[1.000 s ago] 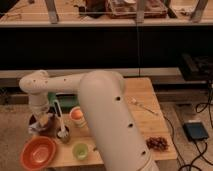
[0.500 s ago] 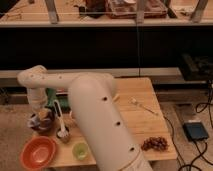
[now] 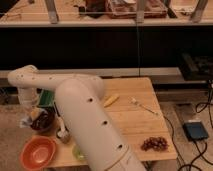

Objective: Wipe purple bowl with towel

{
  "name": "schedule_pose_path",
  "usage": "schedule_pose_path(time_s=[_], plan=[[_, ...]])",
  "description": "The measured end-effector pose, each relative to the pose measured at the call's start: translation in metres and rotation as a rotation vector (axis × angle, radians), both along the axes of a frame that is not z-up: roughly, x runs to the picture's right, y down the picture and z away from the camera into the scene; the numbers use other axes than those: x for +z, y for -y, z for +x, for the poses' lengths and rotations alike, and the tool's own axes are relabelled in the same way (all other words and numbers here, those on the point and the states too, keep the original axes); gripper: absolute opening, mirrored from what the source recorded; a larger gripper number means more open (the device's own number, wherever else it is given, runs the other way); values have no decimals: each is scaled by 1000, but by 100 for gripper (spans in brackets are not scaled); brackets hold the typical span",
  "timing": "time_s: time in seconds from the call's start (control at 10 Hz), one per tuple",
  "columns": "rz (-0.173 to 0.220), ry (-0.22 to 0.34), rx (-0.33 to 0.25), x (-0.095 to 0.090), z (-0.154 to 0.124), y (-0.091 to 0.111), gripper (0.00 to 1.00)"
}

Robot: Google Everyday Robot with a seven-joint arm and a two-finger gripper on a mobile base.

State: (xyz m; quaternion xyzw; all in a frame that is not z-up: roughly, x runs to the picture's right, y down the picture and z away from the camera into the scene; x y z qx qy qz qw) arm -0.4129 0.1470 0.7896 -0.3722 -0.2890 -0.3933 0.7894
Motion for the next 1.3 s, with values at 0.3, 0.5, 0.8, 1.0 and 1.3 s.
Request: schedule_pose_path(time_s=[0.3,0.5,0.8,1.0,1.3], plan=[[-8,37,-10,-18,-2,-22,0],[-8,54,-11,-33,5,-34,0],[-10,36,3,-42,29,-38,0],[-12,8,19,-45,46,-40,0],[-15,-18,39,-41,59,-39,0]])
